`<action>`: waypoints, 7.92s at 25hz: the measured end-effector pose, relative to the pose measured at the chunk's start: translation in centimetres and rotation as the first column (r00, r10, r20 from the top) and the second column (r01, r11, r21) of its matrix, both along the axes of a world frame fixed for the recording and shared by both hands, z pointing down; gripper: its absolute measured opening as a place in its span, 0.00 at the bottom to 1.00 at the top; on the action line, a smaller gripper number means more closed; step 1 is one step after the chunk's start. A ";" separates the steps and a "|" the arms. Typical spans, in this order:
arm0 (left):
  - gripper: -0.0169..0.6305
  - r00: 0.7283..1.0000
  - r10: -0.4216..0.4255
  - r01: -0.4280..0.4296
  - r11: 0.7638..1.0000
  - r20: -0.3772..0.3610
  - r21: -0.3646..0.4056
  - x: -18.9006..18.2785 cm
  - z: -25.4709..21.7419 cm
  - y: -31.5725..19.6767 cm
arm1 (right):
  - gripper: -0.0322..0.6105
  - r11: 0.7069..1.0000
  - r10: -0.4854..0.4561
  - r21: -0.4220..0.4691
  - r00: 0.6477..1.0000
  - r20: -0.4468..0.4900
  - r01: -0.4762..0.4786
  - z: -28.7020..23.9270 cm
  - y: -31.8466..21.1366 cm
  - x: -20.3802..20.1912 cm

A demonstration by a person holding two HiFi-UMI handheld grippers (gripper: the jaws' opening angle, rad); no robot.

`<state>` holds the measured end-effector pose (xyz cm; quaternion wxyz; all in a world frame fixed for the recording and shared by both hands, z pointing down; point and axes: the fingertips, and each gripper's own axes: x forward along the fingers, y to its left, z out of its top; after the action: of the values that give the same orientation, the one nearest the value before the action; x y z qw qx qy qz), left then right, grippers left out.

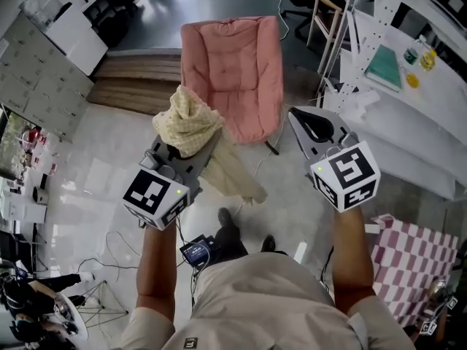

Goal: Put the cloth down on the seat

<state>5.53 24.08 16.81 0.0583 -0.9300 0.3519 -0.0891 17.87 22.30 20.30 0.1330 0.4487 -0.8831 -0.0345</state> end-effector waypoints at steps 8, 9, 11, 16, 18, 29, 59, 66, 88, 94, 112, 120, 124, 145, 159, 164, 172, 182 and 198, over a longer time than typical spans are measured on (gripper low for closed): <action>0.14 0.990 0.139 -0.138 0.990 -0.034 0.018 0.9 0.3 -6.5 | 0.04 0.994 0.110 0.009 0.993 -0.036 -0.110 0.0 -4.9 0.3; 0.14 0.987 0.155 -0.154 0.988 -0.038 0.021 0.8 0.2 -7.4 | 0.04 0.992 0.123 0.011 0.992 -0.039 -0.123 -0.2 -5.7 0.1; 0.14 0.981 0.187 -0.186 0.982 -0.042 0.020 0.4 0.3 -9.3 | 0.04 0.989 0.148 0.011 0.988 -0.041 -0.148 -0.5 -7.3 -0.6; 0.14 0.968 0.248 -0.247 0.969 -0.040 0.020 -0.5 0.4 -13.8 | 0.04 0.979 0.203 0.007 0.978 -0.047 -0.203 -0.7 -11.0 -1.8; 0.14 0.964 0.263 -0.263 0.965 -0.035 0.014 -0.7 0.2 -15.2 | 0.04 0.974 0.228 0.004 0.973 -0.046 -0.228 -0.7 -12.2 -2.1; 0.14 0.939 0.340 -0.339 0.940 -0.045 0.030 -3.1 0.8 -21.0 | 0.04 0.950 0.312 -0.003 0.948 -0.065 -0.313 -0.2 -16.9 -4.3; 0.14 0.987 0.161 -0.161 0.987 -0.013 0.027 -4.5 1.5 -34.2 | 0.04 0.990 0.139 -0.008 0.989 -0.041 -0.139 1.4 -33.2 -4.8; 0.13 0.997 0.083 -0.083 0.996 -0.002 0.019 -0.9 2.4 -39.1 | 0.04 0.998 0.057 -0.019 0.998 -0.028 -0.057 2.1 -39.2 -1.1; 0.13 0.995 -0.088 0.088 0.996 0.041 0.007 3.5 4.6 -48.7 | 0.04 0.993 -0.114 -0.033 0.993 0.026 0.114 3.8 -50.7 1.9; 0.14 0.990 -0.138 0.138 0.990 0.035 0.001 2.4 5.4 -50.3 | 0.04 0.989 -0.140 -0.043 0.990 0.026 0.141 4.5 -52.5 1.1; 0.13 0.986 -0.168 0.168 0.983 0.007 -0.067 -3.5 8.1 -56.4 | 0.04 0.994 -0.092 -0.064 0.996 -0.018 0.091 6.6 -57.4 -3.2; 0.13 0.991 -0.135 0.136 0.986 0.013 -0.095 -5.4 10.3 -59.7 | 0.04 0.995 -0.069 -0.071 0.997 -0.029 0.067 8.3 -60.3 -5.6; 0.13 0.992 -0.122 0.123 0.986 0.016 -0.112 -6.7 11.5 -61.3 | 0.04 0.995 -0.063 -0.081 0.997 -0.037 0.059 9.2 -61.6 -7.1; 0.13 0.991 -0.131 0.129 0.966 0.006 -0.223 -13.4 18.9 -69.1 | 0.04 0.977 -0.025 -0.215 0.996 -0.085 0.006 16.6 -66.8 -12.1; 0.14 0.986 -0.165 0.161 0.929 0.016 -0.334 -16.1 26.8 -73.5 | 0.04 0.954 -0.015 -0.300 0.995 -0.097 -0.015 23.3 -69.6 -13.7; 0.13 0.986 -0.167 0.158 0.921 0.007 -0.357 -17.2 29.8 -75.0 | 0.04 0.946 -0.018 -0.323 0.993 -0.114 -0.019 25.5 -70.3 -14.2; 0.14 0.980 -0.197 0.178 0.898 -0.006 -0.403 -18.7 33.9 -77.1 | 0.04 0.933 -0.027 -0.358 0.991 -0.134 -0.022 28.4 -71.3 -15.0; 0.14 0.969 -0.249 0.224 0.849 0.012 -0.480 -21.3 40.7 -79.4 | 0.04 0.915 -0.052 -0.404 0.989 -0.140 -0.009 32.8 -73.1 -16.8; 0.14 0.943 -0.333 0.296 0.809 0.019 -0.508 -25.7 49.3 -82.4 | 0.04 0.878 -0.111 -0.479 0.983 -0.144 0.029 39.9 -75.4 -20.7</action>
<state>-20.21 -58.30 66.11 -0.2145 -0.8440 0.4671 -0.1532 -2.79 -53.14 60.24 0.3109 0.3658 -0.8659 0.1405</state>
